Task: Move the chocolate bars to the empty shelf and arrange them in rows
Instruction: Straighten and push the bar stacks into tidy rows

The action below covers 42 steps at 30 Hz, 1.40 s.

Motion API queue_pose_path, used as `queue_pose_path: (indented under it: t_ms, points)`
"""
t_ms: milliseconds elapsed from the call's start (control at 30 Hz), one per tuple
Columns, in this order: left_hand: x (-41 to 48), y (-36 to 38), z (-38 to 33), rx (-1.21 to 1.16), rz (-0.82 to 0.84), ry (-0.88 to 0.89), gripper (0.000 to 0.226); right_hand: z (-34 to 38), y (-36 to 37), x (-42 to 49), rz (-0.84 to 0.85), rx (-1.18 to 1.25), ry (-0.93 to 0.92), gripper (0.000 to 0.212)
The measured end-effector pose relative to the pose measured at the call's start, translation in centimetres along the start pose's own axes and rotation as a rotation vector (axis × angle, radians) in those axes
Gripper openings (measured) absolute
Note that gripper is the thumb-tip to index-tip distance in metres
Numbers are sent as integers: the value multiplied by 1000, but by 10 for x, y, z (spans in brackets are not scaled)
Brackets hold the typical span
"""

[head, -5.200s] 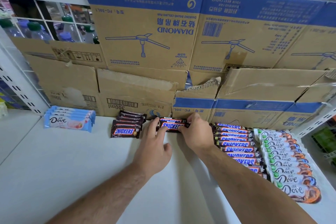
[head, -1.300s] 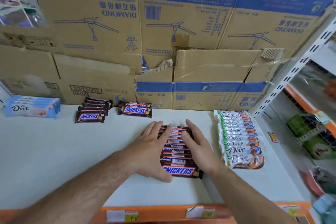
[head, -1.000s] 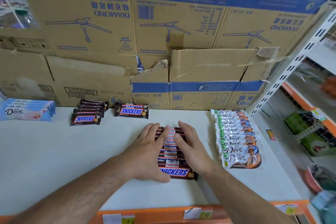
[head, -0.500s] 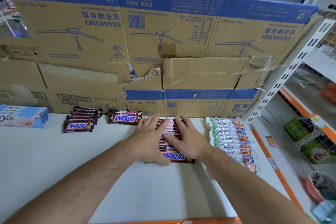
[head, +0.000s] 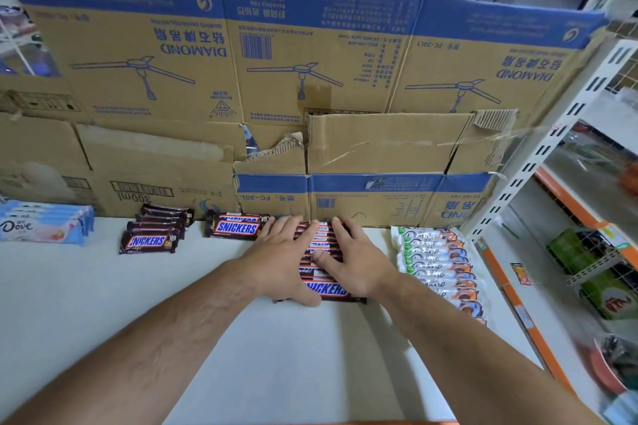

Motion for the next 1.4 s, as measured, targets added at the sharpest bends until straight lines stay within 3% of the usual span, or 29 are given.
queue_pose_path:
  t_ms: [233, 367, 533, 967, 1133, 1267, 1400]
  points:
    - [-4, -3, -4, 11, -30, 33, 128, 2, -3, -1, -22, -40, -8, 96]
    - [-22, 3, -8, 27, -68, 78, 105, 2, -2, -22, -138, -217, -93, 95]
    - [-26, 8, -11, 41, -48, 9, 80, 2, 8, -25, -47, -283, -72, 87]
    - [-23, 5, -10, 11, -11, -9, 74, 6, 7, -22, -4, -313, -53, 80]
    - [-45, -8, -2, -186, -258, -101, 91, 9, -3, -35, -92, -273, -76, 89]
    - [-76, -14, 10, -259, -539, -181, 61, 8, -4, -51, -143, -351, -190, 89]
    - [-85, -11, 6, -251, -563, -151, 39, 10, -3, -55, -194, -384, -213, 74]
Point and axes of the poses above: each hand's wrist, its own x-axis towards the middle knuckle, its own y-axis out of the palm, z = x × y, the point moved 2 cm from there along x, towards the middle knuckle, and after that the axes turned 12 degrees about -z, right-handed, at the moved point
